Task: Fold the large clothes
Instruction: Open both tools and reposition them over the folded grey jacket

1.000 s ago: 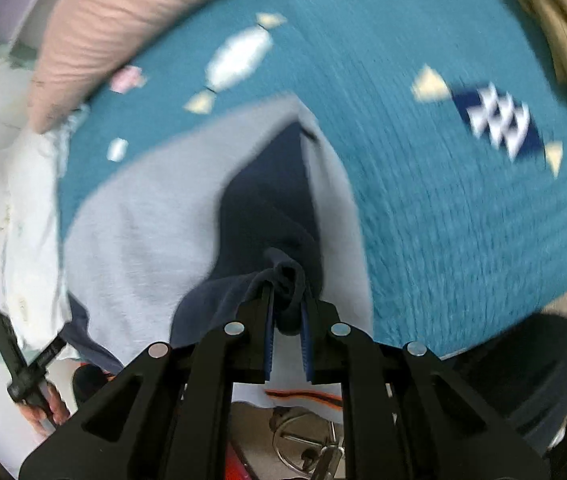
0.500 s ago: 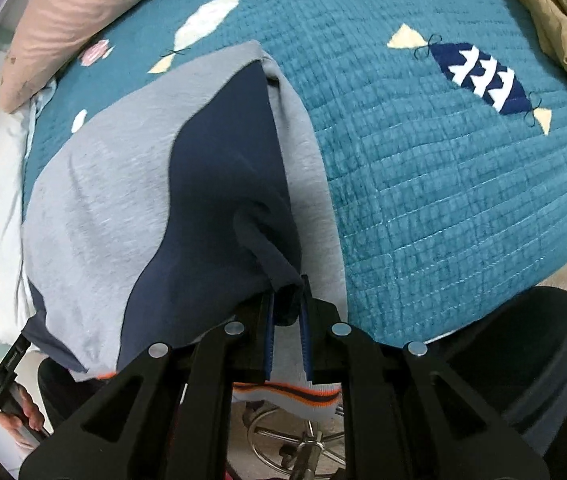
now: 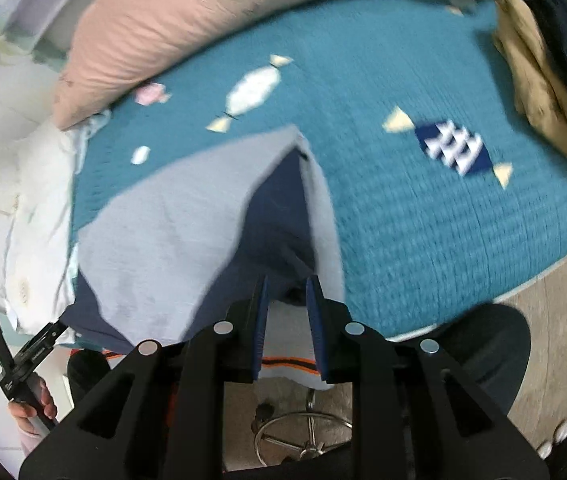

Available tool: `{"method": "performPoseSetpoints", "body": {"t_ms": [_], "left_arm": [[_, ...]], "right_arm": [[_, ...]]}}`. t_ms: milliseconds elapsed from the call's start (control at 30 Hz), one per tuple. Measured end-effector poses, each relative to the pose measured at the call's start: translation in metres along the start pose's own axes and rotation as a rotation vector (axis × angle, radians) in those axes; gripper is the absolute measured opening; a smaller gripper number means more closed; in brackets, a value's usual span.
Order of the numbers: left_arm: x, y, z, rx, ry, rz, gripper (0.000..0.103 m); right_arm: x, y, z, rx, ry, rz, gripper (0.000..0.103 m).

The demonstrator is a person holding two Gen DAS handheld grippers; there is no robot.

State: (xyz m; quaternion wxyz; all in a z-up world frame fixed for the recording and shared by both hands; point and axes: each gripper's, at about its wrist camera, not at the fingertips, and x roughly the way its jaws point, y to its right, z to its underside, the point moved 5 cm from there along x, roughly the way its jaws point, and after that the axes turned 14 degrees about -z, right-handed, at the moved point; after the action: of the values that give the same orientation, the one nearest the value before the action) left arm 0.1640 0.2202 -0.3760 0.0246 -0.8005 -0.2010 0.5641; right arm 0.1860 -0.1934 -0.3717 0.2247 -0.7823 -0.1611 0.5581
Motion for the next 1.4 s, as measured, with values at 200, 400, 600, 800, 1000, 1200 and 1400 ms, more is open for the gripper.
{"method": "performPoseSetpoints", "body": {"t_ms": [200,400,600,800,1000,1200,1400], "left_arm": [[-0.042,0.011,-0.015,0.01,0.091,-0.004,0.069],[-0.058,0.026,-0.03,0.015,0.135,0.033,0.069],[-0.009,0.049,-0.025,0.022,0.042,0.084,0.066],[0.069,0.057,0.014,0.066,-0.134,0.003,0.053],[0.083,0.059,0.024,0.053,-0.107,-0.005,0.054],[0.06,0.054,0.019,0.051,-0.093,-0.007,0.054],[0.002,0.071,0.01,0.048,-0.016,0.136,0.055]], "right_arm": [[0.006,-0.024,-0.012,-0.065,-0.02,0.012,0.02],[0.036,-0.033,-0.009,-0.082,-0.079,0.031,0.02],[0.081,-0.02,0.012,-0.058,-0.18,0.078,0.02],[0.123,0.019,0.046,0.053,-0.244,0.071,0.017],[0.13,0.018,0.055,0.013,-0.21,0.103,0.016],[0.11,0.0,0.054,0.076,-0.189,0.072,0.021],[0.09,-0.053,0.054,-0.028,-0.169,-0.021,0.021]]}}
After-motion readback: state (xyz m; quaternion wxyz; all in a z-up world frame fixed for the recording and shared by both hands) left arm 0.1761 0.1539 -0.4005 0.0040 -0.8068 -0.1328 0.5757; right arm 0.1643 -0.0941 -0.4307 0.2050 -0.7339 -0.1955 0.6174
